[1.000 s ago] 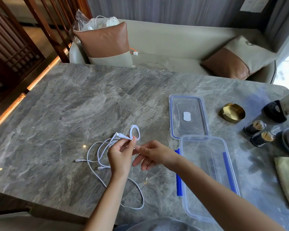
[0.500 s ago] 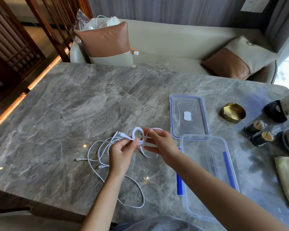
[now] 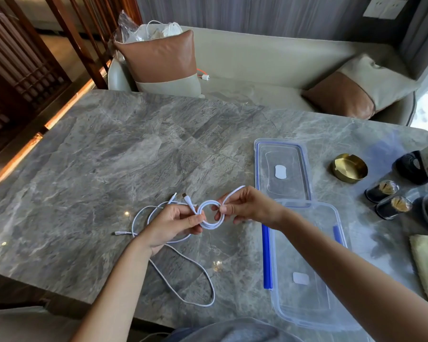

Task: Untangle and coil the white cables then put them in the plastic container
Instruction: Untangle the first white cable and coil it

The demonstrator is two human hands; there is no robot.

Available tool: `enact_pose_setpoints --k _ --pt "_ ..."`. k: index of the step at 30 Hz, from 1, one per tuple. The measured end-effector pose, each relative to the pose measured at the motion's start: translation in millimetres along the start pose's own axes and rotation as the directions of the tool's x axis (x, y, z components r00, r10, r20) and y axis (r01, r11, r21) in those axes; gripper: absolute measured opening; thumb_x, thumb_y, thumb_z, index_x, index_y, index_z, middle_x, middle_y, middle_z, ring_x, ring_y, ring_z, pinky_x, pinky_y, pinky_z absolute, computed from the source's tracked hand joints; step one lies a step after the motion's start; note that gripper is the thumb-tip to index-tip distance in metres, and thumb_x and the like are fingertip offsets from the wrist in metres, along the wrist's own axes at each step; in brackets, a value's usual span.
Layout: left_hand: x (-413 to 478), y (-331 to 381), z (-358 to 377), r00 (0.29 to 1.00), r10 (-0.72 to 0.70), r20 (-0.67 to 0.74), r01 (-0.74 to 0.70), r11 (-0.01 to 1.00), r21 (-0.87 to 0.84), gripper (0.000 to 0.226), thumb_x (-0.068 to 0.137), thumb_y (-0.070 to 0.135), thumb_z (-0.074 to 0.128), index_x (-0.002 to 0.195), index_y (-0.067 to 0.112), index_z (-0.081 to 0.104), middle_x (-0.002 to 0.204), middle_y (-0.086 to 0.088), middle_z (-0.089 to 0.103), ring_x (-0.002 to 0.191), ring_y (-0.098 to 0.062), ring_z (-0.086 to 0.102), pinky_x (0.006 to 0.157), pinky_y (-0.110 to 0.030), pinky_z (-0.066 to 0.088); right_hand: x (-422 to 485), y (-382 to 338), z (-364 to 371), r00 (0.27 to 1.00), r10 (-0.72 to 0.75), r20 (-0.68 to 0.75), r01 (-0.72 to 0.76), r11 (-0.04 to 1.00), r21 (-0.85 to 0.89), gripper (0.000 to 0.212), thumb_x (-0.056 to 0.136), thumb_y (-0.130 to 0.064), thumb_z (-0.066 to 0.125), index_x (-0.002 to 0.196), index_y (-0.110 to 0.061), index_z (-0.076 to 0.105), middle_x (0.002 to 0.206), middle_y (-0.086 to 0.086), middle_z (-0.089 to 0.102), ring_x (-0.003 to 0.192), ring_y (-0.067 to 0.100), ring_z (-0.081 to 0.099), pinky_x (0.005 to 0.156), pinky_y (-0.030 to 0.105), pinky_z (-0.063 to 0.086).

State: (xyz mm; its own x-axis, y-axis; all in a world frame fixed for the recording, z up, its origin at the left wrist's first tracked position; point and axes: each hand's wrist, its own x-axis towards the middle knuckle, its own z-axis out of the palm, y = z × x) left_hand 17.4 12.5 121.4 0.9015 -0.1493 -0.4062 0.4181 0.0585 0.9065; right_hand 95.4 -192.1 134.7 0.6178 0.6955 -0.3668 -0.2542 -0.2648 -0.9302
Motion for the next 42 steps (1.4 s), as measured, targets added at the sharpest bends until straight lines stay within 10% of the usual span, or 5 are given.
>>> enact_pose_setpoints --k 15,19,31,36,42 --pt "-7 -4 -4 0.981 -0.060 0.184 0.081 0.991 -0.109 0.028 0.076 0.007 0.062 0.103 0.003 0.068 0.095 -0.005 0.073 0.089 -0.014 0.067 0.084 -0.023 0.054 1 4 -6 0.992 0.064 0.111 -0.068 0.997 0.034 0.014 0.088 -0.014 0.062 0.075 -0.012 0.067 0.059 -0.004 0.064 0.057 0.004 0.061 0.056 0.014 0.052" --pt "1 -7 9 0.998 0.064 -0.021 -0.063 0.995 0.074 0.042 0.083 -0.010 0.055 0.123 0.006 0.055 0.111 -0.004 0.065 0.093 -0.004 0.063 0.083 -0.016 0.051 -1 2 -6 0.974 0.104 0.203 -0.114 0.993 0.038 0.018 0.088 -0.012 0.062 0.072 -0.018 0.069 0.061 -0.003 0.065 0.058 0.004 0.061 0.056 0.015 0.052" --pt "18 1 20 0.835 0.523 0.173 -0.491 0.565 0.662 0.027 0.076 0.010 0.071 0.098 0.025 0.069 0.124 0.014 0.055 0.120 -0.004 0.046 0.104 -0.015 0.029 -4 -1 0 0.902 0.214 0.375 -0.175 0.975 -0.134 0.019 0.085 -0.011 0.066 0.074 -0.025 0.072 0.067 -0.006 0.071 0.061 0.005 0.062 0.061 0.017 0.053" --pt "18 0 11 0.936 0.351 0.040 -0.322 0.802 0.504 0.020 0.077 0.002 0.070 0.073 0.017 0.057 0.066 0.007 0.064 0.068 -0.001 0.061 0.071 -0.015 0.046 0 1 -1 0.917 0.221 0.331 -0.173 0.970 -0.170 0.007 0.084 -0.010 0.066 0.083 -0.015 0.070 0.067 -0.005 0.069 0.061 0.006 0.063 0.061 0.018 0.054" --pt "10 -22 -5 0.968 0.210 -0.139 -0.165 0.945 0.281 0.022 0.082 -0.007 0.061 0.089 0.011 0.072 0.067 0.008 0.073 0.059 -0.004 0.064 0.062 -0.017 0.053 4 4 -14 0.987 0.123 0.105 -0.107 0.984 -0.141 0.003 0.084 -0.011 0.067 0.084 -0.011 0.070 0.067 -0.003 0.069 0.059 0.005 0.062 0.056 0.016 0.052"
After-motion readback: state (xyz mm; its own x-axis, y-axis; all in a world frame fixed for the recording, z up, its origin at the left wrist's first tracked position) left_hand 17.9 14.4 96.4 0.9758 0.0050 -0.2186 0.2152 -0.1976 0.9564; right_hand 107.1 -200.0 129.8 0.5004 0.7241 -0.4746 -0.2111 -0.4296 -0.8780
